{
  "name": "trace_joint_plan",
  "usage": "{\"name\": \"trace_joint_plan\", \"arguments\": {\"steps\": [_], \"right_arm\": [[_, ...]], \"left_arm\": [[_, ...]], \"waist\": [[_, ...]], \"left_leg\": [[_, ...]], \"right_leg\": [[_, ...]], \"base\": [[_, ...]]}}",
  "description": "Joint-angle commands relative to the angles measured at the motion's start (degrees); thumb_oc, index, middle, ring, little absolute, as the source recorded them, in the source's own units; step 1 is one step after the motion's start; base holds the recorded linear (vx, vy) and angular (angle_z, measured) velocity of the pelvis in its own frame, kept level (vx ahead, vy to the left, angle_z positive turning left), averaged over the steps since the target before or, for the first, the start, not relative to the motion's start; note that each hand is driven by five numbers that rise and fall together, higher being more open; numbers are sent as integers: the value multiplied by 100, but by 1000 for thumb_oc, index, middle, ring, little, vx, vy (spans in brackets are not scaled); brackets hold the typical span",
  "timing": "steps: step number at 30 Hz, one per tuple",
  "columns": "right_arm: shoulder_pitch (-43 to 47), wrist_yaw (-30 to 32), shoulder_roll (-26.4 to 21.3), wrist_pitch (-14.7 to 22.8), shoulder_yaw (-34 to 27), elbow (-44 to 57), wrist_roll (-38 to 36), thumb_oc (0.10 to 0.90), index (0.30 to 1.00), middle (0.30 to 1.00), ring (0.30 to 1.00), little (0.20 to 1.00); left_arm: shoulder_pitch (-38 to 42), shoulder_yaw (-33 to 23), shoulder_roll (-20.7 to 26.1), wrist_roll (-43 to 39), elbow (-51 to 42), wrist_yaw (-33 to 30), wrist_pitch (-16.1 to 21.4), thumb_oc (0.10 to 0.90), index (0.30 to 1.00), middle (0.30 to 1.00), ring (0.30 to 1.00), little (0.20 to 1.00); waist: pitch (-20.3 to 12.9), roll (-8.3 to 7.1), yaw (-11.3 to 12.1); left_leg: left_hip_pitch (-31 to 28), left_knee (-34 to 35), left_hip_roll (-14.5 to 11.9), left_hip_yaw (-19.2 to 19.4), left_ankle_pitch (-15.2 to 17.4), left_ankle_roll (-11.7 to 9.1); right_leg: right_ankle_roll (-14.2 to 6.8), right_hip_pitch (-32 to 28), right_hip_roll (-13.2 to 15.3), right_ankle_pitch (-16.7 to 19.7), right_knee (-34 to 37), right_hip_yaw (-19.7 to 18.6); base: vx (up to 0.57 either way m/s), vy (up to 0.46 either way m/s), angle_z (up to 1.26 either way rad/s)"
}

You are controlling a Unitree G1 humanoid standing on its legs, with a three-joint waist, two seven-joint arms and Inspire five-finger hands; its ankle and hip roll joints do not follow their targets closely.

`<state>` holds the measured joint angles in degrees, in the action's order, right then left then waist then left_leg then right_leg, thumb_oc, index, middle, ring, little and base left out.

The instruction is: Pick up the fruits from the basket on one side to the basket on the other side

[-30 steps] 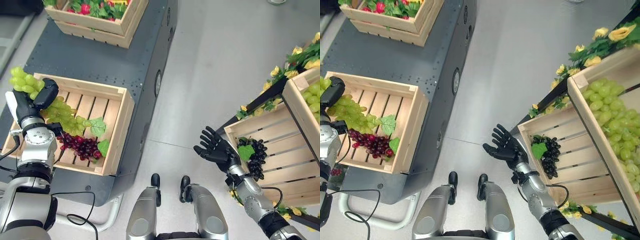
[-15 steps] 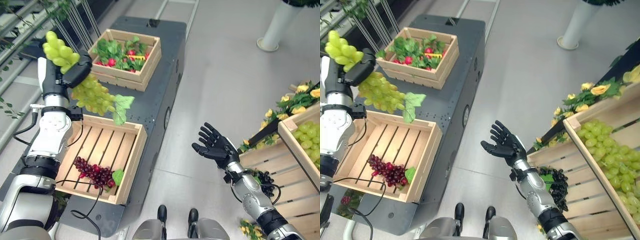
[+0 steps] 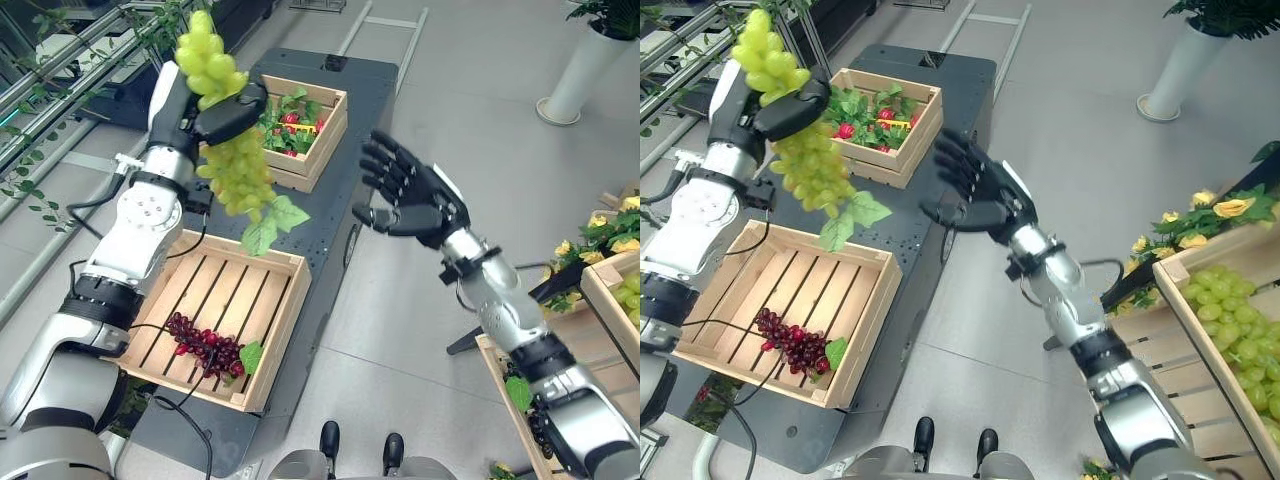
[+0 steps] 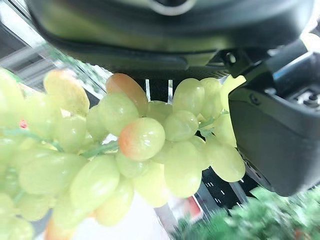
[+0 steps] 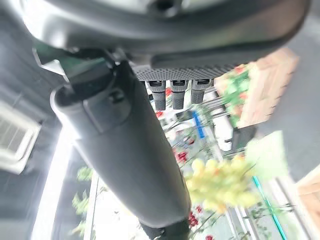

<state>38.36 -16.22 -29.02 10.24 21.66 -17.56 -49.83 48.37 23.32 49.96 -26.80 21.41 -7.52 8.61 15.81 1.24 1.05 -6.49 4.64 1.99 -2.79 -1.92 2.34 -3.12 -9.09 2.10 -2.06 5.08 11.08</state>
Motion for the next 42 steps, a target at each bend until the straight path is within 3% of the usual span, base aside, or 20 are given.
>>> {"name": "trace_joint_plan", "arguments": {"steps": [1,5,8,13,21,31,37,42], "right_arm": [[-2,385,-299,97,48,160,334,800,900,900,900,900],[193,257,-304,-271,102,55,289,800,900,900,900,900],[348,209,-271,-289,172,29,-30,800,900,900,900,900],[617,-45,25,-622,279,-316,-608,800,900,900,900,900],[657,-121,223,-1078,428,-346,-617,800,900,900,900,900],[1077,-236,490,-1363,748,-563,-790,800,900,900,900,900],[1241,-204,633,-1362,909,-477,-966,800,900,900,900,900],[1434,-149,867,-758,897,-516,-1256,800,900,900,900,900]], "left_arm": [[925,2,-105,-256,15,11,435,400,300,300,300,300],[918,29,-278,-219,-226,143,332,400,300,300,300,300],[945,98,-405,-296,-292,246,330,400,300,300,300,300],[1116,283,-780,-511,-223,459,428,400,300,300,300,300],[1153,401,-1038,-975,-626,854,357,400,300,300,300,300],[1311,596,-1260,-1203,-676,1012,354,400,300,300,300,300],[1345,706,-1345,-1347,-720,1220,106,400,300,300,300,300],[1381,800,-1450,-1299,-506,1340,98,400,300,300,300,300]], "waist": [[-1307,-7,-4],[-1327,-42,-33],[-1345,-65,-37],[-1381,-90,-46],[-1422,-121,-74],[-1490,-143,-61],[-1514,-158,-19],[-1535,-138,3]], "left_leg": [[200,36,254,-48,315,-253],[138,36,240,17,343,-246],[97,36,231,47,360,-244],[-4,36,229,93,414,-224],[-50,36,202,145,465,-214],[-75,36,156,181,479,-237],[-59,36,145,182,464,-237],[-80,36,147,169,472,-222]], "right_leg": [[-7,281,-46,149,-8,-218],[21,233,-69,132,-8,-269],[37,195,-81,117,-8,-273],[56,118,-98,87,-8,-312],[66,89,-125,54,-8,-363],[87,65,-159,27,-8,-369],[107,60,-168,4,-8,-342],[122,39,-181,-17,-8,-363]], "base": [[0,0,0],[15,-19,-5],[26,-24,-9],[48,-21,-9],[17,-5,-4],[11,2,-3],[0,-2,-1],[0,0,0]]}}
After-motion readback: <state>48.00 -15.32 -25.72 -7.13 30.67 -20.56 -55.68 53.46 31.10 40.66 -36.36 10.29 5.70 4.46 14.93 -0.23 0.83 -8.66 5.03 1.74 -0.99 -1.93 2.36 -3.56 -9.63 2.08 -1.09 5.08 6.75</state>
